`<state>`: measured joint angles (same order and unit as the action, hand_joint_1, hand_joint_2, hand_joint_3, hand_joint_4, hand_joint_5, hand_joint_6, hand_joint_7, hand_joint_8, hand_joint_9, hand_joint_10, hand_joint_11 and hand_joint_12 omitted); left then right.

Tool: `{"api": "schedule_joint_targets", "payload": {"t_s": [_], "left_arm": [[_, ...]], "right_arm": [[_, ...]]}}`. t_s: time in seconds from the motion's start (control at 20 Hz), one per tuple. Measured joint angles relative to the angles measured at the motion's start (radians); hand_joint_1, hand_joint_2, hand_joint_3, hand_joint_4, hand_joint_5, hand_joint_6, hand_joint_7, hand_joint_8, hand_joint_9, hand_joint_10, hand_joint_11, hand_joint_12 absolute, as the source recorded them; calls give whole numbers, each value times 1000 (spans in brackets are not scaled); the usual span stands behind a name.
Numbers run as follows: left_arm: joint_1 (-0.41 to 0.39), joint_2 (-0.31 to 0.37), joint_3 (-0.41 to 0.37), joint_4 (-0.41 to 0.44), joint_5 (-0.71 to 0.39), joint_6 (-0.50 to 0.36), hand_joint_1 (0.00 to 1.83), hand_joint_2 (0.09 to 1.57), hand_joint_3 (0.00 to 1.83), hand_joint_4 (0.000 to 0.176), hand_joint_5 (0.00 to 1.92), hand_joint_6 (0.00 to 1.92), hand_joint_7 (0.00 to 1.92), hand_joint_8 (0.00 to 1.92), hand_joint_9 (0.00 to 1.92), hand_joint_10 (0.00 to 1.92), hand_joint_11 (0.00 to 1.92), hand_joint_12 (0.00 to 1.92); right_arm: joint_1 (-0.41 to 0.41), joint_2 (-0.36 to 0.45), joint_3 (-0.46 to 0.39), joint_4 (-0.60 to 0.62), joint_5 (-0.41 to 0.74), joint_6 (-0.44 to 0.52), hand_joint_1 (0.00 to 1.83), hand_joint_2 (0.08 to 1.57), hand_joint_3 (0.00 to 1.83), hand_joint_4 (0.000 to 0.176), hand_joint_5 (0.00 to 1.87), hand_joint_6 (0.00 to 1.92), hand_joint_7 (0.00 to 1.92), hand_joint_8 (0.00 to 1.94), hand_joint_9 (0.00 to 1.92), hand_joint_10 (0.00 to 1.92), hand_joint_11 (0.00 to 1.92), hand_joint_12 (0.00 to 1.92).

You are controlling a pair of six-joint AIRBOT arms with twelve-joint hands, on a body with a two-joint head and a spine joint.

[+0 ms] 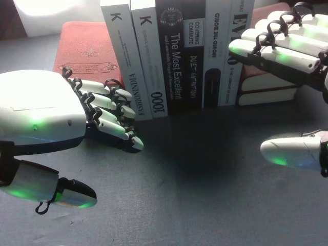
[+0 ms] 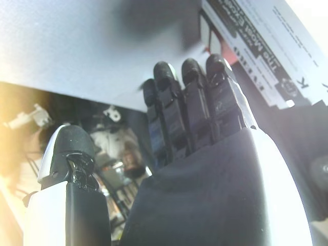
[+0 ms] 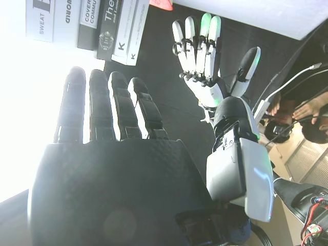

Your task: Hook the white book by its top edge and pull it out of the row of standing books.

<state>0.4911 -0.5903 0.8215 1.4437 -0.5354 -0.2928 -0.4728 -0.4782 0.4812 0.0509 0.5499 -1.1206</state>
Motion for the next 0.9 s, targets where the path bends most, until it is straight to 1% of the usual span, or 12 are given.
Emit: {"api": "schedule_joint_targets", "payload": {"t_s": [0.05,0.15,0.25,0.4,0.55,0.6,0.8,0.85,0.9], "left_arm": [[0,0,0,0,0,0,0,1110,86,0,0,0,0,0,0,0,0,4],[-3,0,0,6,3,-4,0,1138,22,0,0,0,0,0,0,0,0,0],[-5,0,0,-9,-1,-11,0,1144,21,0,0,0,0,0,0,0,0,0],[-11,0,0,5,-1,-19,0,1143,17,0,0,0,0,0,0,0,0,0],[-18,0,0,2,-1,-23,0,1151,19,0,0,0,0,0,0,0,0,0],[-18,0,0,3,-2,-23,0,1150,17,0,0,0,0,0,0,0,0,0],[-18,0,0,3,-3,-23,0,1151,16,0,0,0,0,0,0,0,0,0],[-18,0,0,3,-2,-23,0,1154,16,0,0,0,0,0,0,0,0,0],[-18,-3,0,3,-2,-23,0,1153,15,0,0,0,0,0,0,0,0,0]], "right_arm": [[0,0,0,0,3,0,0,1123,56,0,0,1,0,0,0,0,0,0],[0,0,0,0,4,0,0,1141,29,0,0,0,0,0,0,0,0,0],[0,0,0,0,6,-1,0,1143,26,0,0,0,0,0,0,0,0,0],[0,0,0,13,14,-50,0,1144,23,0,0,0,0,0,0,0,0,0],[12,-4,4,21,30,-70,0,1148,20,0,0,0,0,0,0,0,0,0],[31,-18,14,32,32,-98,0,1143,17,0,2,1,0,0,0,0,0,0],[124,-76,74,170,-8,-199,0,1144,14,0,0,0,0,0,0,0,0,0],[132,-90,93,183,2,-270,0,1146,14,0,0,0,0,0,0,0,0,0],[131,-90,95,192,7,-277,0,1146,13,0,4,2,0,0,0,0,0,0]]}}
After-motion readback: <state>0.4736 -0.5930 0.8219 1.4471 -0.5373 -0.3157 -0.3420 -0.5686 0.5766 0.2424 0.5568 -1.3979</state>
